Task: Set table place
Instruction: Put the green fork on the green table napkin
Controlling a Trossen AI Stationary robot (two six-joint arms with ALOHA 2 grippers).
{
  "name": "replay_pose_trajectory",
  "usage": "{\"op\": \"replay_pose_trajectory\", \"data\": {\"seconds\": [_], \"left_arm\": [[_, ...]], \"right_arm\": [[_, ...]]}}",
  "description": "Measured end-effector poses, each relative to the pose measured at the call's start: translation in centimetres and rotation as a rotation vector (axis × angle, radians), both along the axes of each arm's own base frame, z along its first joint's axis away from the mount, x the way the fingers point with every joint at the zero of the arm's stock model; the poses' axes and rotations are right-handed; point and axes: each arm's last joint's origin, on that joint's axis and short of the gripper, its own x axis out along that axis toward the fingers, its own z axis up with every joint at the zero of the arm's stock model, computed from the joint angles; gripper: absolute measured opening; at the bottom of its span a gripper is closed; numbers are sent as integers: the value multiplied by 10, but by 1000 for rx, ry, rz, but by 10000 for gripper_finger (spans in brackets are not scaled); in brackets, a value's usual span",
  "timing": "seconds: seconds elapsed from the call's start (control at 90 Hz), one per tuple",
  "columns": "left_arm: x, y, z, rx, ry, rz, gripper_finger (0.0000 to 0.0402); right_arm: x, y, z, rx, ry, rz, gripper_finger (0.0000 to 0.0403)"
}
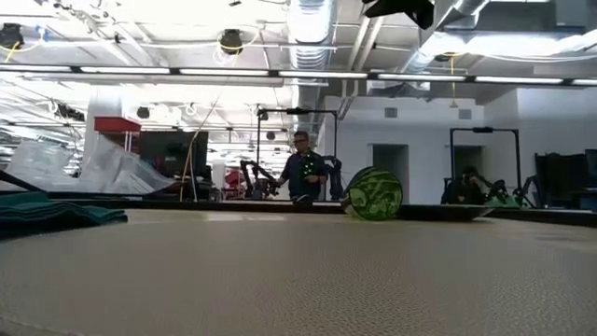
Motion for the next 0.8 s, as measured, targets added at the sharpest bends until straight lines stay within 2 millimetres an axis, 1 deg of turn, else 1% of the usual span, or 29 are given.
{"op": "replay_pose_trajectory", "data": {"seconds": [0.022,0.056,0.089,0.178,0.289,0.4,0.511,0.622,0.8], "left_arm": [[-1,2,0,22,6,42,0],[0,3,3,4,-6,85,0],[2,1,7,-29,-33,87,0],[6,-4,7,-85,-73,18,0],[9,-13,0,-135,-46,-69,0],[3,-22,-9,-173,55,-181,0],[-1,-30,-15,-215,114,-273,0],[-7,-35,-16,-245,134,-367,0],[-20,-38,-15,-266,207,-435,0]], "right_arm": [[0,0,0,-1,0,1,102],[0,0,0,-4,-1,1,102],[0,-1,0,-8,1,1,102],[0,-2,0,-9,-1,-2,102],[0,-4,0,-18,-2,-7,102],[0,-4,0,-18,-1,-7,102],[0,-4,0,-19,2,-6,102],[0,-4,0,-19,2,-6,102],[0,-4,0,-19,6,-6,102]]}}
